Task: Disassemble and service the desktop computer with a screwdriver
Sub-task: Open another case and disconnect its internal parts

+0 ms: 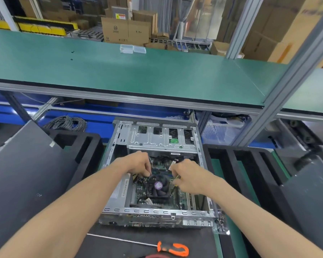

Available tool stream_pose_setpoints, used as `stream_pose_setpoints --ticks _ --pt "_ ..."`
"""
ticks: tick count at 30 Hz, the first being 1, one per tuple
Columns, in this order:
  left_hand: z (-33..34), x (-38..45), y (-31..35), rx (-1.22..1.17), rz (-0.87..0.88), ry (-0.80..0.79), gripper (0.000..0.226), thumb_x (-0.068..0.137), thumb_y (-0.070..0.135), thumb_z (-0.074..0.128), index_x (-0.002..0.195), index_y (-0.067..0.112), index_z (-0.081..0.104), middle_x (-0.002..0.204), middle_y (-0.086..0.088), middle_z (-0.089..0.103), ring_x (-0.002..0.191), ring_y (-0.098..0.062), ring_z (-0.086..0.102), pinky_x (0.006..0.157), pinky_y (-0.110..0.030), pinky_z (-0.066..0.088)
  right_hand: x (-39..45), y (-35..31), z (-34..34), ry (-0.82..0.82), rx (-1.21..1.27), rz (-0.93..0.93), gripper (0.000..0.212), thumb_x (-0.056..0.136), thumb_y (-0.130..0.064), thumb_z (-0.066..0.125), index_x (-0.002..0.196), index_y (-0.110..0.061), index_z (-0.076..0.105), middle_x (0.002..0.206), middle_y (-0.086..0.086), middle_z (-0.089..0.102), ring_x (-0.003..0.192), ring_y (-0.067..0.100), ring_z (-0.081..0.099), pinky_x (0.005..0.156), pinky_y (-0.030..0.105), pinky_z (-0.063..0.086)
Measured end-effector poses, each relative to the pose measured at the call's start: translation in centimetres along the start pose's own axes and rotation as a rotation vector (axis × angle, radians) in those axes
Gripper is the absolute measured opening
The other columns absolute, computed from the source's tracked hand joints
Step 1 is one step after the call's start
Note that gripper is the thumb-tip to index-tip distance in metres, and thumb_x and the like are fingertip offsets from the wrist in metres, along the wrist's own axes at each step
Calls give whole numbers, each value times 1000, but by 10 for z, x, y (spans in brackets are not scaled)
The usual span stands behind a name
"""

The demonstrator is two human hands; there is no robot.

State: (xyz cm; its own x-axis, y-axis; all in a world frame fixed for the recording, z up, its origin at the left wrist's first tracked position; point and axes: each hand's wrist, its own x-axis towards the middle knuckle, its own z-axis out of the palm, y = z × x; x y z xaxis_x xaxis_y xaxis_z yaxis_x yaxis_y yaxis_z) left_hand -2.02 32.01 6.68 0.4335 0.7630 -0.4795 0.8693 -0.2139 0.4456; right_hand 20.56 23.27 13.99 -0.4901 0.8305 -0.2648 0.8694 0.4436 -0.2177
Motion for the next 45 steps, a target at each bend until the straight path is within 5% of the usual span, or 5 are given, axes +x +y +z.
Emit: stream_pose_setpoints --ticks 15,27,34,41,45 --pt "-2 2 2 -36 -165 -32 25 75 -2 75 69 22 76 64 4 73 67 -11 72 51 -18 51 70 -32 -3 185 190 -38 15 85 -13 65 85 -21 52 75 3 64 75 19 50 60 29 34" --pt "-5 8 0 -50 -160 -142 30 75 -5 77 65 22 72 71 9 74 89 -12 73 91 -33 57 80 -38 6 197 163 -84 15 86 -11 64 86 -22 53 66 -16 44 74 19 52 63 33 48" --pt "-1 13 -2 -48 -102 -181 19 85 -9 68 83 9 75 98 -7 78 75 -6 71 95 -31 55 81 -43 3 167 59 -100 9 86 -14 62 88 -12 54 82 8 63 80 29 58 65 40 51" --pt "-8 11 0 199 77 -254 55 97 18 64 148 10 45 152 -6 46 142 -22 36 109 -23 17 92 -71 0 92 -97 -91 28 92 -22 58 112 -2 59 79 6 40 84 38 62 60 36 42" --pt "-9 12 -3 74 -29 -276 44 97 1 59 140 -2 51 143 -19 52 117 -20 63 97 -27 44 92 -78 -9 -31 -137 -153 10 85 -9 62 95 -9 64 72 4 44 80 33 63 53 33 44"
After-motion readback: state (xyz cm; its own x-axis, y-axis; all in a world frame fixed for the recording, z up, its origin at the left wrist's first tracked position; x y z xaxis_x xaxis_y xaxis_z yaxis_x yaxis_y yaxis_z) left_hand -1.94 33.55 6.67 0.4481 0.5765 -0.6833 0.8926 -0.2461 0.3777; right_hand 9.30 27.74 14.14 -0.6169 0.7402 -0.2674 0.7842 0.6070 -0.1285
